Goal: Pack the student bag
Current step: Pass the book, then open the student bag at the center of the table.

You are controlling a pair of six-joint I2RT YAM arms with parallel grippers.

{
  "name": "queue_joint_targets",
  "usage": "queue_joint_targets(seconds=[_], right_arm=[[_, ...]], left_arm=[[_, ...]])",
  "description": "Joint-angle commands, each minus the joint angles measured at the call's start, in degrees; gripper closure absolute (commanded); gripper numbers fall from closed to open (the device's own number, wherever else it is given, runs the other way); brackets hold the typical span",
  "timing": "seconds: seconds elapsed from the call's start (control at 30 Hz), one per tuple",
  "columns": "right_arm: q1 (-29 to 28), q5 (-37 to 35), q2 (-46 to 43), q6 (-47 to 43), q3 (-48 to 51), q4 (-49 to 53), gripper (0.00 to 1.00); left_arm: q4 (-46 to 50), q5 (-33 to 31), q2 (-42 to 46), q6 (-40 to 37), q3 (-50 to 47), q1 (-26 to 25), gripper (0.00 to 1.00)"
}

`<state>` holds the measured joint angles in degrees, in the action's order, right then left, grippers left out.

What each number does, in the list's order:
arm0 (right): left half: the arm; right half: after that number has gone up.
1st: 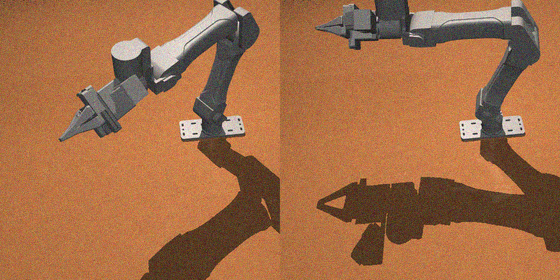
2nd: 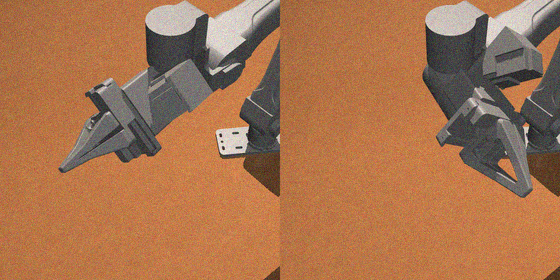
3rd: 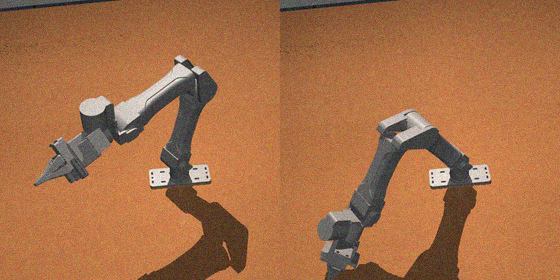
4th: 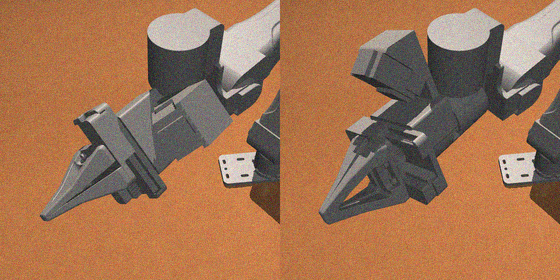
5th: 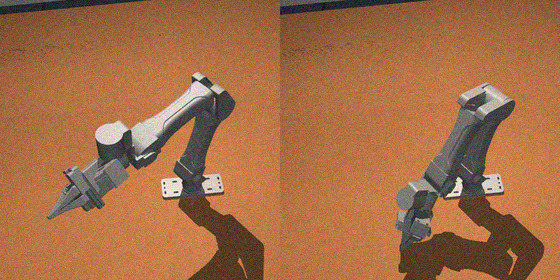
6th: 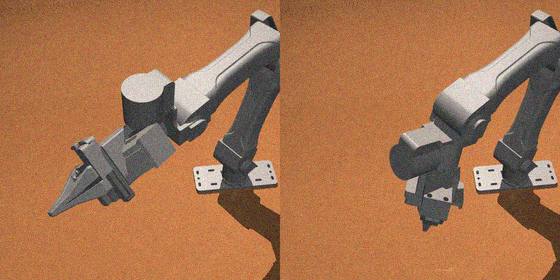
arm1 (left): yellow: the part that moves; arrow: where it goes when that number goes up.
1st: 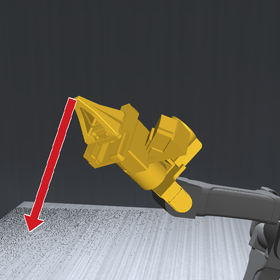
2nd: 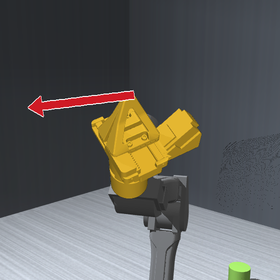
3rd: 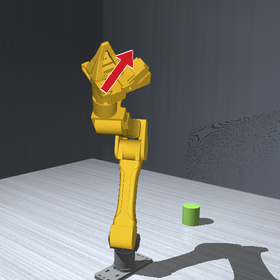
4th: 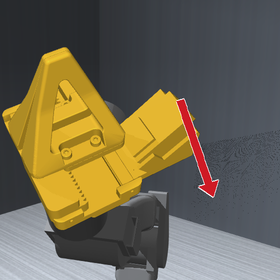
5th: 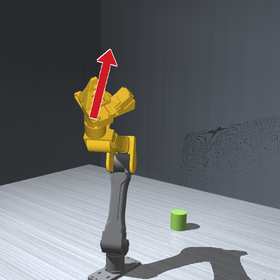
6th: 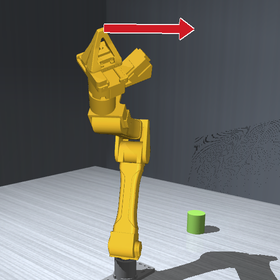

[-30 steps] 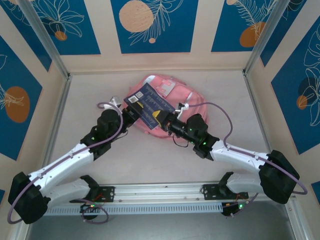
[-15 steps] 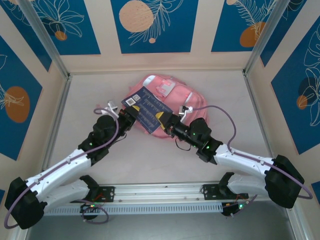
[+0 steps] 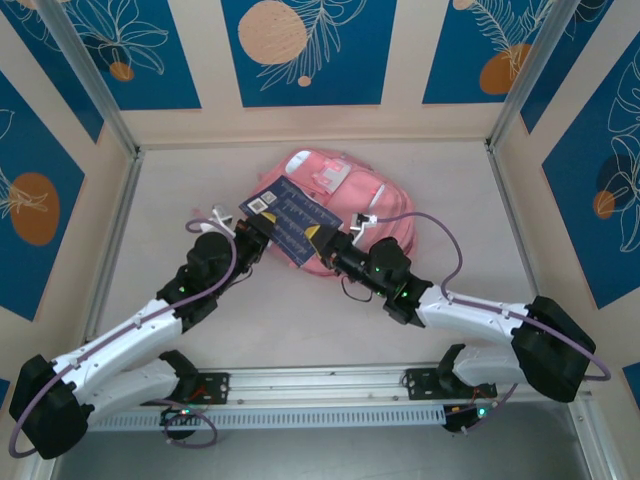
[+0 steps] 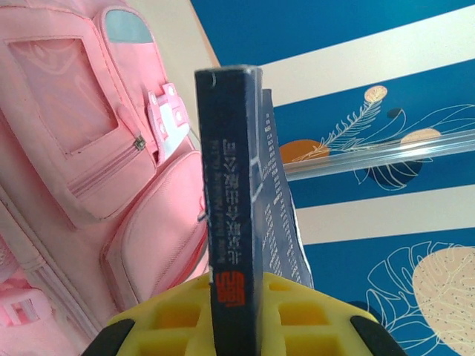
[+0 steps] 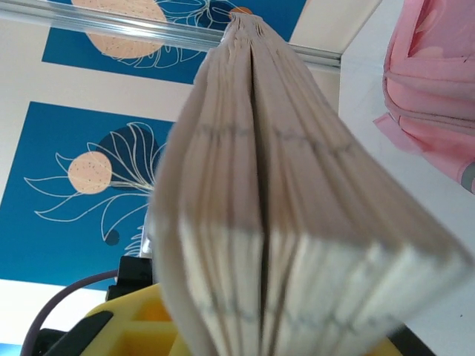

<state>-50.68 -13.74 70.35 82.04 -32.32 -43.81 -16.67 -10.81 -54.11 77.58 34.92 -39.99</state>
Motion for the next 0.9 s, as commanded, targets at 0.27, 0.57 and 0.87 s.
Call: queue_joint_targets(seconds=[0.27, 0.57, 0.87], right_arm=[[0.9, -0.4, 0.4, -0.9, -2.8, -3.3, 1.00], [8.2, -4.2, -15.8, -12.7, -6.3, 36.9, 1.00], [19.6, -8.1, -27.6, -31.4, -14.2, 65.8, 1.00]], left_arm=[[1.8, 0.4, -1.5, 0.4, 0.6, 0.1, 1.00], [22.1, 8.3, -11.8, -21.6, 18.9, 0.3, 0.62], [44.9, 17.3, -40.8, -42.8, 49.3, -0.6, 0.33]])
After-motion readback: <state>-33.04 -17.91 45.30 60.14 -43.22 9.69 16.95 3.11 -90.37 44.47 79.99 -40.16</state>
